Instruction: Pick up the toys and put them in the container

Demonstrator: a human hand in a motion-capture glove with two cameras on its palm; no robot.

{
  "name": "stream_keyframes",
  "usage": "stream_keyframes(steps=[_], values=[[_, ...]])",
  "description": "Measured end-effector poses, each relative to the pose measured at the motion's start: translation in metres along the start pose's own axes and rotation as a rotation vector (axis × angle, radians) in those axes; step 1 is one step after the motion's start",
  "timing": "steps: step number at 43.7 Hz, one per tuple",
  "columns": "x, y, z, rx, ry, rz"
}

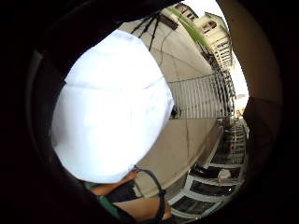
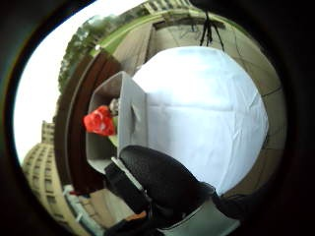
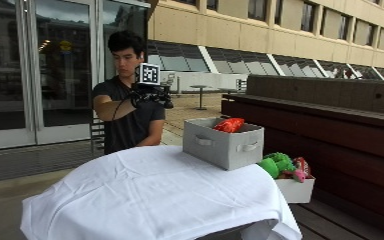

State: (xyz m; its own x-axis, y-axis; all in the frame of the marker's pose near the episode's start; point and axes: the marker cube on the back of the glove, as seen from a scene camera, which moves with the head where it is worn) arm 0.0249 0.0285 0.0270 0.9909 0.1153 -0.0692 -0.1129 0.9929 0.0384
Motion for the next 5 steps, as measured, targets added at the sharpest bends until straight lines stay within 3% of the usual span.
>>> stream_keyframes(steps=[2, 5], values=[[-0.0001, 0.0011, -0.0010, -0.022, -0.004, 0.039], [0.0062, -0.0033, 0.0019, 0.036, -0.008, -0.049]])
